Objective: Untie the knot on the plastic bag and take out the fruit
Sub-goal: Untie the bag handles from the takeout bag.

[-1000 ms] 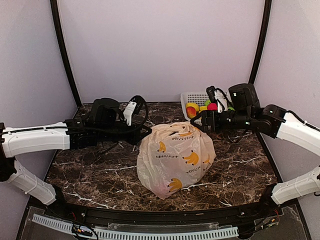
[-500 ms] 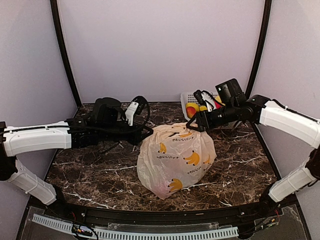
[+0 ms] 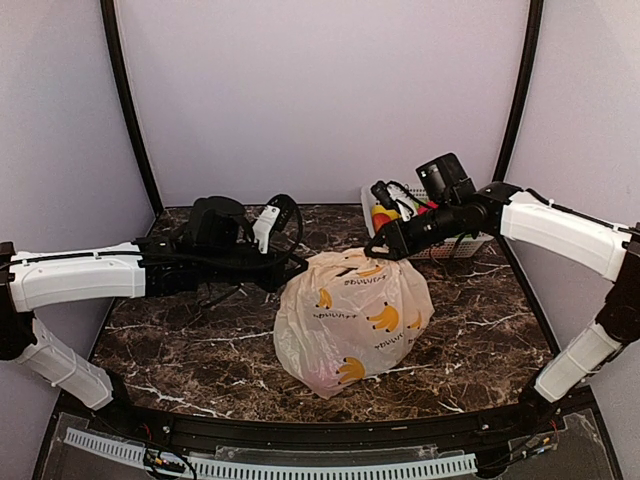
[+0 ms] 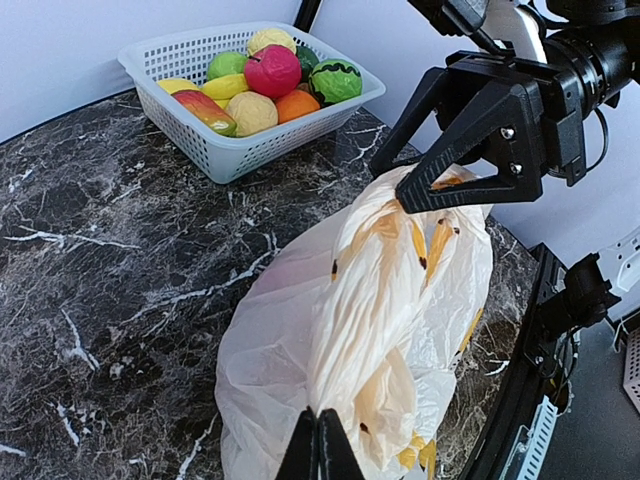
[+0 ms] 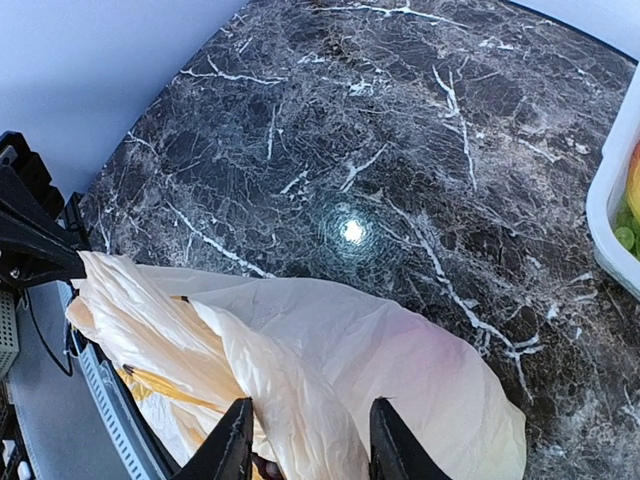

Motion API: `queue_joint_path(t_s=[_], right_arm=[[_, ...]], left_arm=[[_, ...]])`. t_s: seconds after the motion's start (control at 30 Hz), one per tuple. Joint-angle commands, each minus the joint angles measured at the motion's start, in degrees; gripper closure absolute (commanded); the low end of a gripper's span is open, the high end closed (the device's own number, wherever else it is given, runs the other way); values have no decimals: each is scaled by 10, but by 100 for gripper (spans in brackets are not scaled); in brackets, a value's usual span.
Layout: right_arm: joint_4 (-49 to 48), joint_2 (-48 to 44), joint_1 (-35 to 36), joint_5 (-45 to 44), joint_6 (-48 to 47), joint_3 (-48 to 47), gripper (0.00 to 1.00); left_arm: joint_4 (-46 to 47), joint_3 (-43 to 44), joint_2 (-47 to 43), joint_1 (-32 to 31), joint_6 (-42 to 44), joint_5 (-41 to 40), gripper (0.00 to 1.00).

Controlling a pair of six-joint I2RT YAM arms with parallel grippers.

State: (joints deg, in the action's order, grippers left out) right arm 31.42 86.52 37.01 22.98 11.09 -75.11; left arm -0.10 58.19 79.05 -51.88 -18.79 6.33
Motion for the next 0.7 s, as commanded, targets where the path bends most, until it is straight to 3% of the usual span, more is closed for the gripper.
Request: queue_joint_path(t_s=[0.0, 0.2, 0.67], right_arm=[[4, 2, -3, 19, -5, -12, 70], [-8, -23, -3, 9, 17, 13, 99], [-42, -104, -3, -78, 88, 25, 100]], left_arm=[[-1, 9, -5, 2, 4, 8, 99], [-8, 4, -11, 2, -3, -21, 99], [-14, 28, -28, 14, 7, -52, 99]])
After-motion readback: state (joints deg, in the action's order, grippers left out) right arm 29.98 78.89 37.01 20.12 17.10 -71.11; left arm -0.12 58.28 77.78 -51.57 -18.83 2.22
